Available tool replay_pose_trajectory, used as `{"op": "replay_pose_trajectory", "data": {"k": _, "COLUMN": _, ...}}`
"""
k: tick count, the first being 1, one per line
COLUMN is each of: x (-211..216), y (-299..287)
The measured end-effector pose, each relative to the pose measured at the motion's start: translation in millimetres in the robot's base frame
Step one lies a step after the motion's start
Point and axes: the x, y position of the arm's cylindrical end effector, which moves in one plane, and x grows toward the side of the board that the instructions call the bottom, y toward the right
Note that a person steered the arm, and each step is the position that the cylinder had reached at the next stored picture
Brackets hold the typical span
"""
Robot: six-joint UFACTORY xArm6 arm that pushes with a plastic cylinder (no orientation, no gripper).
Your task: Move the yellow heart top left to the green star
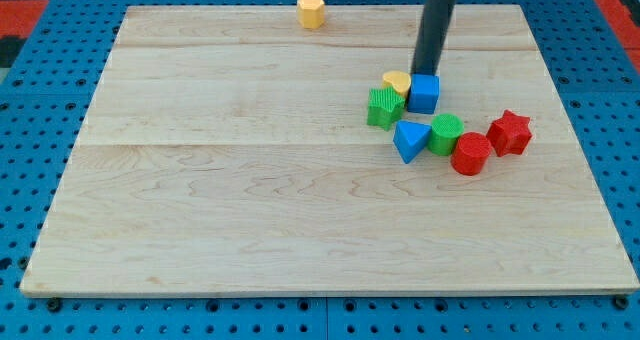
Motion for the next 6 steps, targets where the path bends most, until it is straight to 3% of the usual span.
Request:
{"op": "replay_pose_trajectory", "data": {"k": 1, "x": 14.8, "y": -35.9}}
{"op": "replay_pose_trajectory", "data": {"k": 2, "x": 28.8, "y": -36.6}}
{"op": "replay_pose_trajectory", "data": {"k": 3, "x": 20.3, "y": -111.1}}
{"op": "replay_pose_trajectory", "data": {"k": 4, "x": 15.8, "y": -149.3}}
{"op": "replay_pose_trajectory", "data": {"k": 5, "x": 38.2, "y": -146.4}}
{"op": "replay_pose_trajectory", "data": {"k": 6, "x": 69.1, "y": -100.4}}
